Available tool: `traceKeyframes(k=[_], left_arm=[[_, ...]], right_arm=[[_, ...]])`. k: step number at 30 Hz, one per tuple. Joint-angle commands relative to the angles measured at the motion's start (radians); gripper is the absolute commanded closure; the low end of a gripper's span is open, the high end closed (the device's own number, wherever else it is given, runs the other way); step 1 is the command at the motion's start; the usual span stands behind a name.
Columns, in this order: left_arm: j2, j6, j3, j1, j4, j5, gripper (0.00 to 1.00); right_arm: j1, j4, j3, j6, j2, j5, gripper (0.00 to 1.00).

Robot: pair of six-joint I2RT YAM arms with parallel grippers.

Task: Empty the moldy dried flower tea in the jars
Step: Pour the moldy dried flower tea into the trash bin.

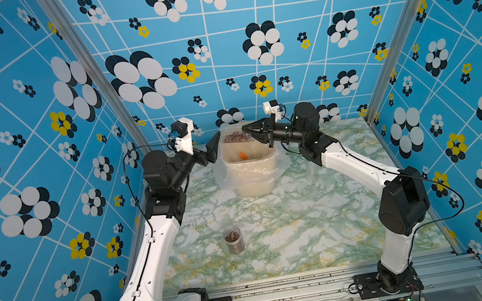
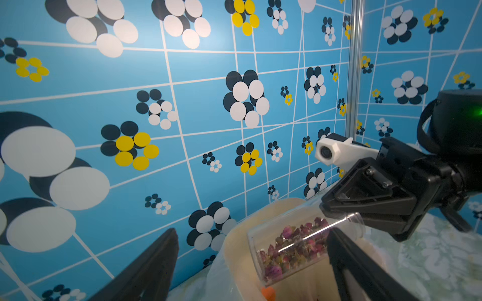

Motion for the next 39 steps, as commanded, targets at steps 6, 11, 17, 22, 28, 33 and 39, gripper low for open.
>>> traceKeyframes(k=[6, 11, 17, 22, 28, 33, 39], left_arm=[[0.023, -0.690, 0.135, 0.024, -0.348, -0.017, 0.13], [0.063, -0.881, 0.174, 0.046, -0.406, 0.068, 0.13], [0.115, -1.074, 0.183, 0.053, -0.345, 0.145, 0.14], [0.142, -1.141, 0.191, 0.052, -0.321, 0.147, 0.14], [0.185, -1.206, 0.181, 0.051, -0.267, 0.160, 0.14], [0.221, -1.283, 0.170, 0.045, -0.172, 0.172, 0.18], [0.262, -1.357, 0.164, 0.044, -0.088, 0.166, 0.24]], right_arm=[[-0.003, 0.115, -0.011, 0.018, -0.013, 0.023, 1.00], [0.006, 0.159, -0.006, 0.042, -0.003, 0.030, 1.00], [0.022, 0.195, -0.001, 0.059, 0.008, 0.031, 1.00], [0.039, 0.198, 0.013, 0.066, 0.021, 0.027, 1.00], [0.061, 0.205, 0.030, 0.072, 0.036, 0.024, 1.00], [0.075, 0.213, 0.043, 0.083, 0.056, 0.023, 1.00], [0.082, 0.240, 0.043, 0.105, 0.070, 0.027, 1.00]])
